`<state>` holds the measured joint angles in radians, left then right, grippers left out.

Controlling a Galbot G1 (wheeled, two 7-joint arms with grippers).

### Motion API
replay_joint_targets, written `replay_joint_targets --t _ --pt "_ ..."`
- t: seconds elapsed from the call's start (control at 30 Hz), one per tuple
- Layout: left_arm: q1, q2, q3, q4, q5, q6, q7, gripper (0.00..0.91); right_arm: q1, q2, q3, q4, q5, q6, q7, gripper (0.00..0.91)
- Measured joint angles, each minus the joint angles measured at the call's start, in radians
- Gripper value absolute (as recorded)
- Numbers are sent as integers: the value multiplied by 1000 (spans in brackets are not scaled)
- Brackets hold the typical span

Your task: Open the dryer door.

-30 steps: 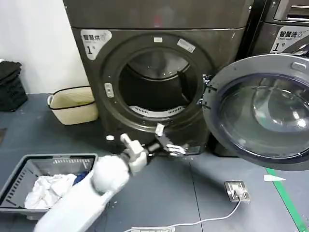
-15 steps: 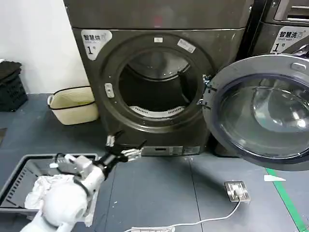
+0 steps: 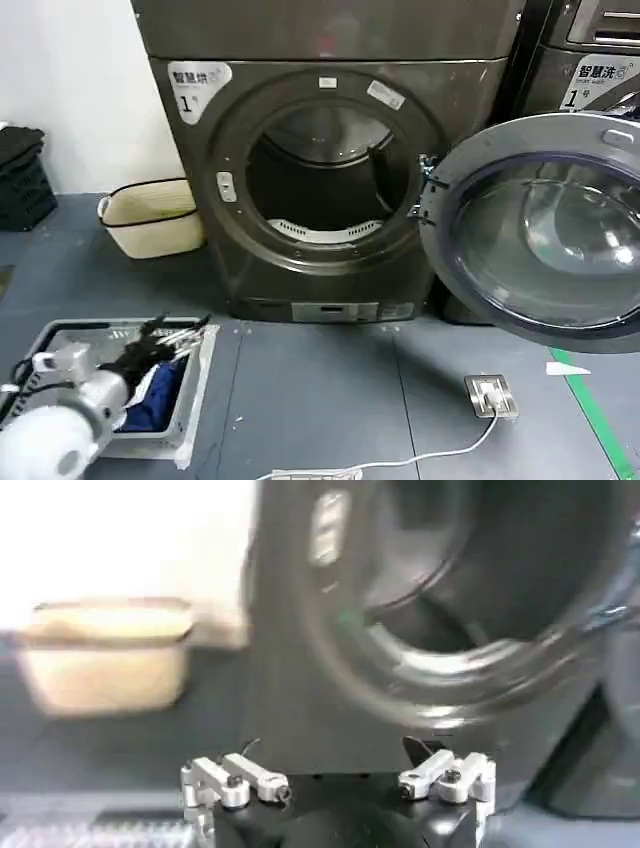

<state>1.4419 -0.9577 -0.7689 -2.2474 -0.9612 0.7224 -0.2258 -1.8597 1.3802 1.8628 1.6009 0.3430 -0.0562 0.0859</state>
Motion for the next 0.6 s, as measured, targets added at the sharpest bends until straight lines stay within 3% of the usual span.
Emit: replay_joint_targets --t 0.37,0.6 --pt "3 98 -131 14 -468 15 -385 907 14 -8 -24 0 -2 2 -3 907" --pt "-45 227 -116 102 -765 14 -548 907 14 0 -30 2 -1 5 -3 907"
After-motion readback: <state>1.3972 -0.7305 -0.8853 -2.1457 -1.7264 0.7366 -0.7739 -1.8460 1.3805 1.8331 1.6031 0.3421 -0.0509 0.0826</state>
